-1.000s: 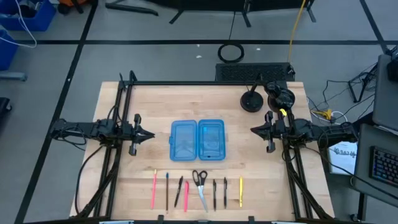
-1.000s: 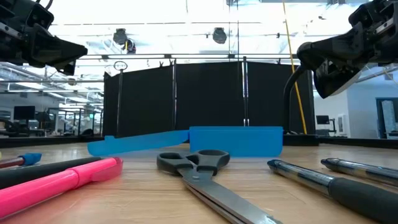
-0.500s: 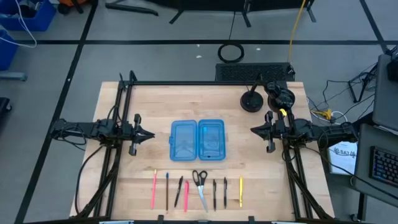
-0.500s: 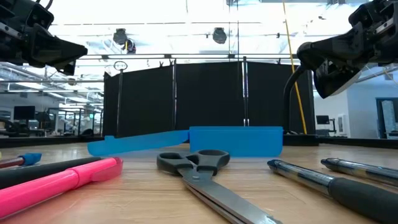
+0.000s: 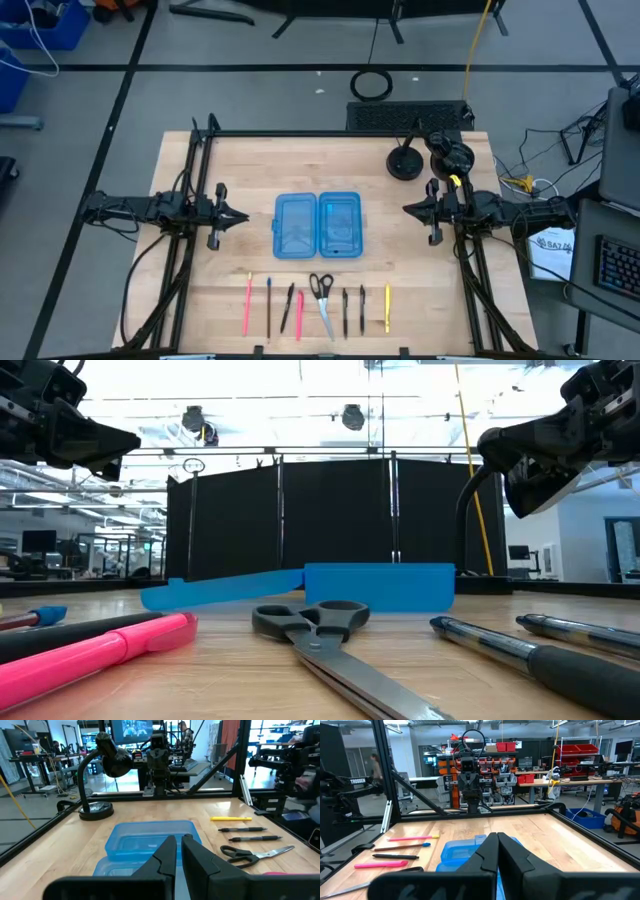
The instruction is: Pick & place school supplies into a supply box
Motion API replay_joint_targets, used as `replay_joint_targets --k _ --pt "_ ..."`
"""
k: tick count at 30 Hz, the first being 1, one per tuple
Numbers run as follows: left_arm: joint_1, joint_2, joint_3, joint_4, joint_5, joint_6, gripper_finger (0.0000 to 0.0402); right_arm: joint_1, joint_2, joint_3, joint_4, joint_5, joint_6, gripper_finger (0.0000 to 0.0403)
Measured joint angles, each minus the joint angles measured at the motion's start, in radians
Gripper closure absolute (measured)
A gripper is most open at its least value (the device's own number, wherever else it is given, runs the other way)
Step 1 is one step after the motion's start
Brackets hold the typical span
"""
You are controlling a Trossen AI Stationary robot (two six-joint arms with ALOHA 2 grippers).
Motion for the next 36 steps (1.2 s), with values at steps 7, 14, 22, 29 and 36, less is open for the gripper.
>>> replay_joint_targets --k 7,14,22,29,36 --pt "0.0 0.0 0.0 0.0 0.0 0.0 0.0369 0.0 0.0 0.0 0.0 0.0 0.0 0.0403" --pt "0.0 0.0 0.0 0.0 0.0 0.0 0.0369 0.0 0.0 0.0 0.0 0.0 0.0 0.0403" --pt "0.0 0.0 0.0 0.0 0.0 0.0 0.0369 0.0 0.0 0.0 0.0 0.0 0.0 0.0403" --pt "0.0 0.0 0.0 0.0 0.0 0.0 0.0369 0.0 0.0 0.0 0.0 0.0 0.0 0.0403" --pt "0.0 0.0 -0.004 0.038 -0.018 0.001 0.0369 0.0 0.0 0.0 0.005 0.0 0.0 0.0403"
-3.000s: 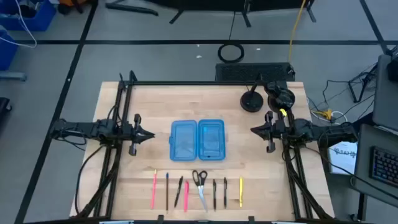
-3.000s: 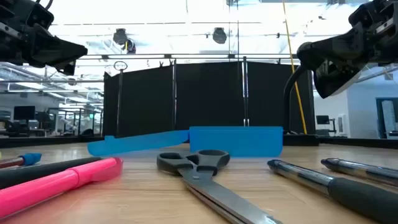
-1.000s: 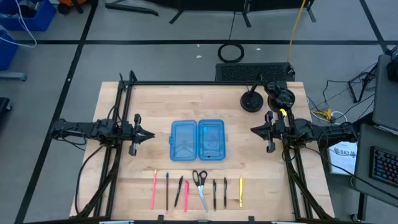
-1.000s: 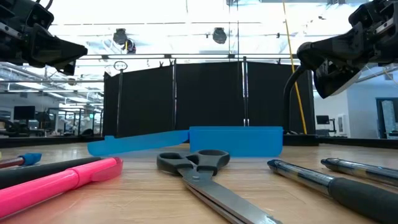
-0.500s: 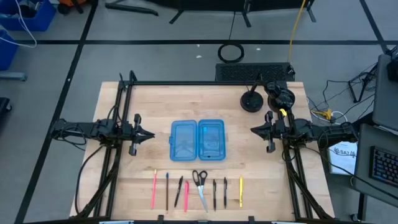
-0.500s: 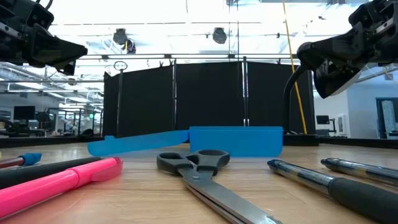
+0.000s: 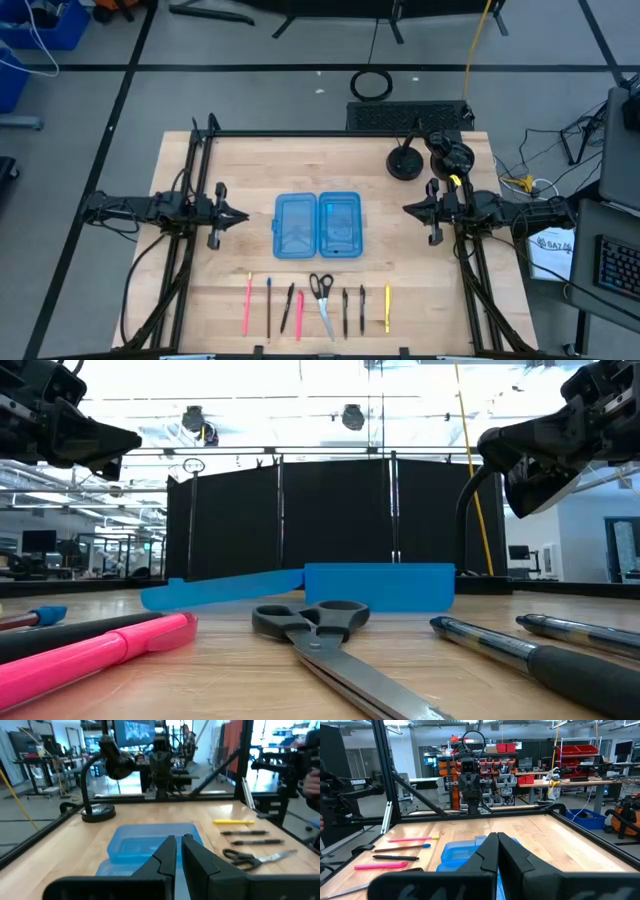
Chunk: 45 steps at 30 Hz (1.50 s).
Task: Pick & place school supplies into a supply box
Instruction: Put the pink pencil into the blue pencil box
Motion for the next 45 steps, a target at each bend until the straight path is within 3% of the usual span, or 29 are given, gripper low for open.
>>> replay_joint_targets --k 11,19,24,29,34,36,39,45 --pt "0.0 0.0 0.001 0.116 0.0 -0.013 0.0369 0.0 0.0 0.0 0.01 0.0 -0.023 0.0403" --pt "0.0 0.001 0.005 0.187 -0.002 -0.197 0.0369 0.0 0.0 0.0 0.009 0.005 -0.037 0.0403" --pt "-0.035 0.075 0.048 0.187 -0.12 -0.293 0.0369 0.0 0.0 0.0 0.006 0.006 -0.042 0.0403" --pt "-0.114 0.302 0.192 0.108 -0.302 -0.397 0.0369 0.0 0.0 0.0 0.006 0.005 -0.128 0.0403" --pt "-0.199 0.637 0.472 -0.284 -0.504 -0.709 0.0369 0.0 0.0 0.0 0.005 0.005 -0.143 0.0403" --pt "-0.22 0.78 0.607 -0.451 -0.527 -0.872 0.0369 0.0 0.0 0.0 0.005 0.018 -0.16 0.0403" --pt "-0.247 0.992 0.813 -0.66 -0.475 -1.086 0.0369 0.0 0.0 0.0 0.004 0.068 -0.178 0.0403" --pt "-0.311 1.385 1.201 -1.142 -0.179 -1.415 0.0391 0.0 0.0 0.0 0.002 0.109 -0.184 0.0403"
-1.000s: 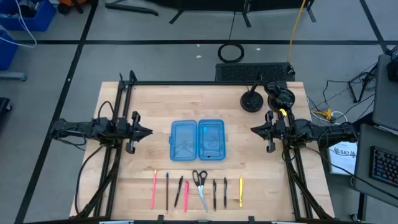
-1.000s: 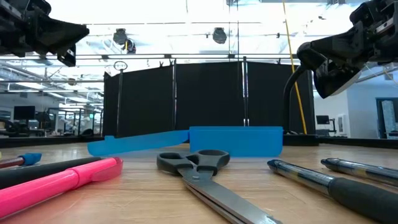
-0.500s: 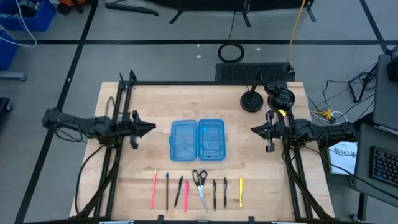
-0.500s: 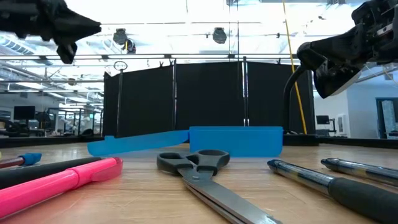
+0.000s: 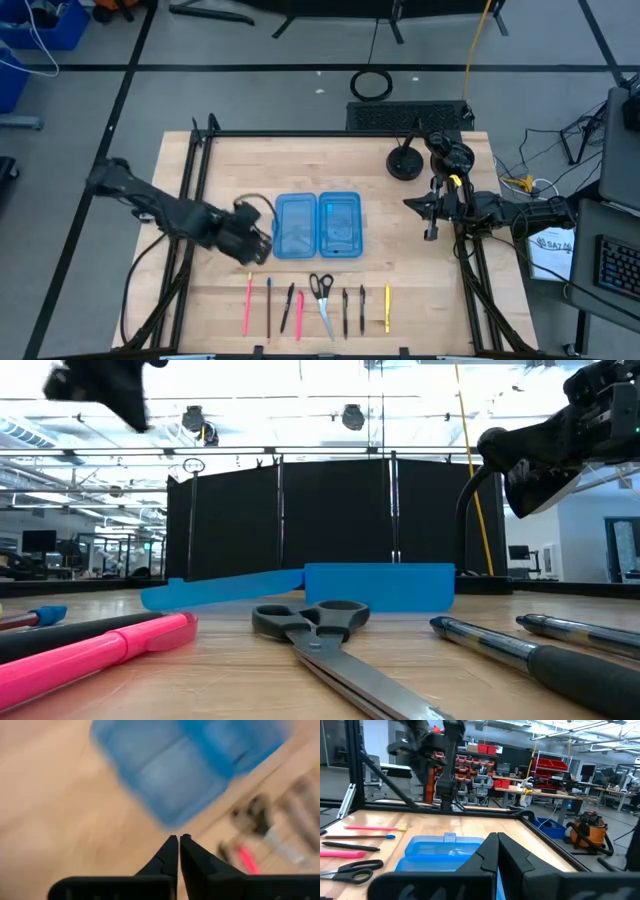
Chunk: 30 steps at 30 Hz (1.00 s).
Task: Pick & place school supplies into a supply box
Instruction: Put the pink pencil into the blue pencil box
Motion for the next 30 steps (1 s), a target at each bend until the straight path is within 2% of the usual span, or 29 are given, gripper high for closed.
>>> replay_joint_targets --k 4,6,8,13,17,21,25,30 --pt "-0.056 0.178 0.163 -0.233 0.139 -0.18 0.0395 0.0 0.0 0.0 -0.001 -0.001 0.0 0.0403" --pt "-0.083 0.221 0.186 -0.238 0.203 -0.241 0.0394 0.0 0.0 0.0 -0.006 -0.003 0.002 0.0403" --pt "-0.115 0.24 0.177 -0.197 0.217 -0.277 0.0398 0.0 0.0 0.0 -0.009 -0.004 0.017 0.0403" --pt "-0.194 0.221 0.057 -0.098 0.168 -0.453 0.0398 0.0 0.0 0.0 -0.008 -0.004 0.055 0.0403" --pt "-0.258 0.139 -0.106 0.07 0.092 -0.613 0.0398 0.0 0.0 0.0 -0.007 -0.005 0.078 0.0403" --pt "-0.278 0.097 -0.259 0.208 0.049 -0.732 0.0399 0.0 0.0 0.0 0.016 -0.005 0.087 0.0403" --pt "-0.256 0.105 -0.329 0.241 0.071 -0.747 0.0394 0.0 0.0 0.0 0.058 -0.005 0.081 0.0403" --pt "-0.22 0.111 -0.322 0.251 0.068 -0.659 0.0398 0.0 0.0 0.0 0.064 -0.005 0.08 0.0403"
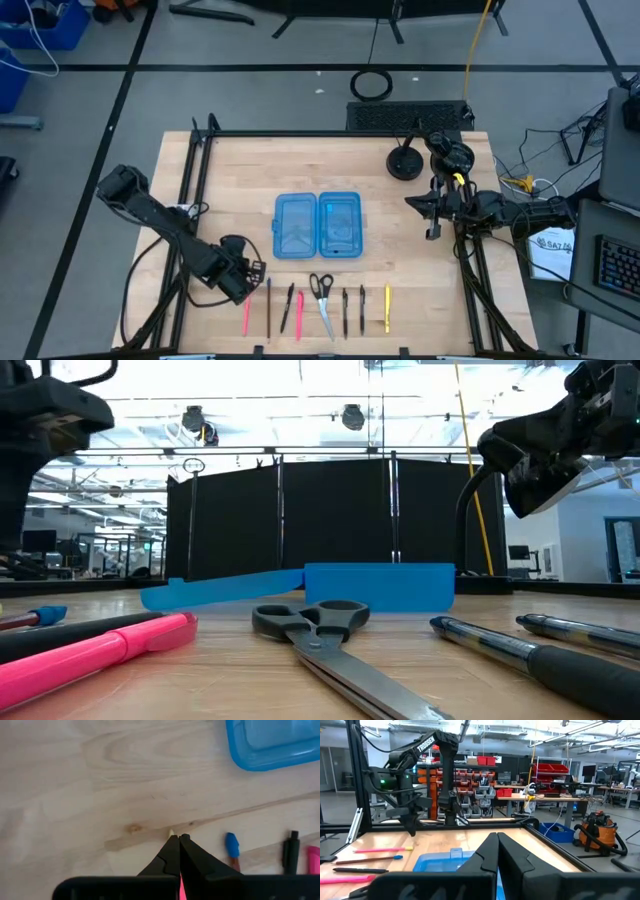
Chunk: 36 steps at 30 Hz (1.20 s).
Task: Pick & place school supplies into a supply box
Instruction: Put the pink pencil into the blue pencil box
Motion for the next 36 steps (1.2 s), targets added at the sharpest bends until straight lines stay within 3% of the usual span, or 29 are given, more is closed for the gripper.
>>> replay_joint_targets --k 9,17,23,36 --pt "0.023 0.0 0.004 0.014 0.057 0.008 0.0338 0.0 0.0 0.0 -0.017 0.0 -0.004 0.0403" --pt "0.019 0.026 0.004 0.013 0.086 0.017 0.0253 0.0 0.0 0.0 -0.021 0.0 -0.004 0.0403" --pt "0.037 0.081 0.005 0.09 0.105 0.106 0.0201 0.0 0.0 0.0 -0.021 0.0 -0.004 0.0403" --pt "0.084 0.209 0.01 0.152 0.243 0.197 0.022 0.0 0.0 0.0 -0.02 0.0 -0.004 0.0403"
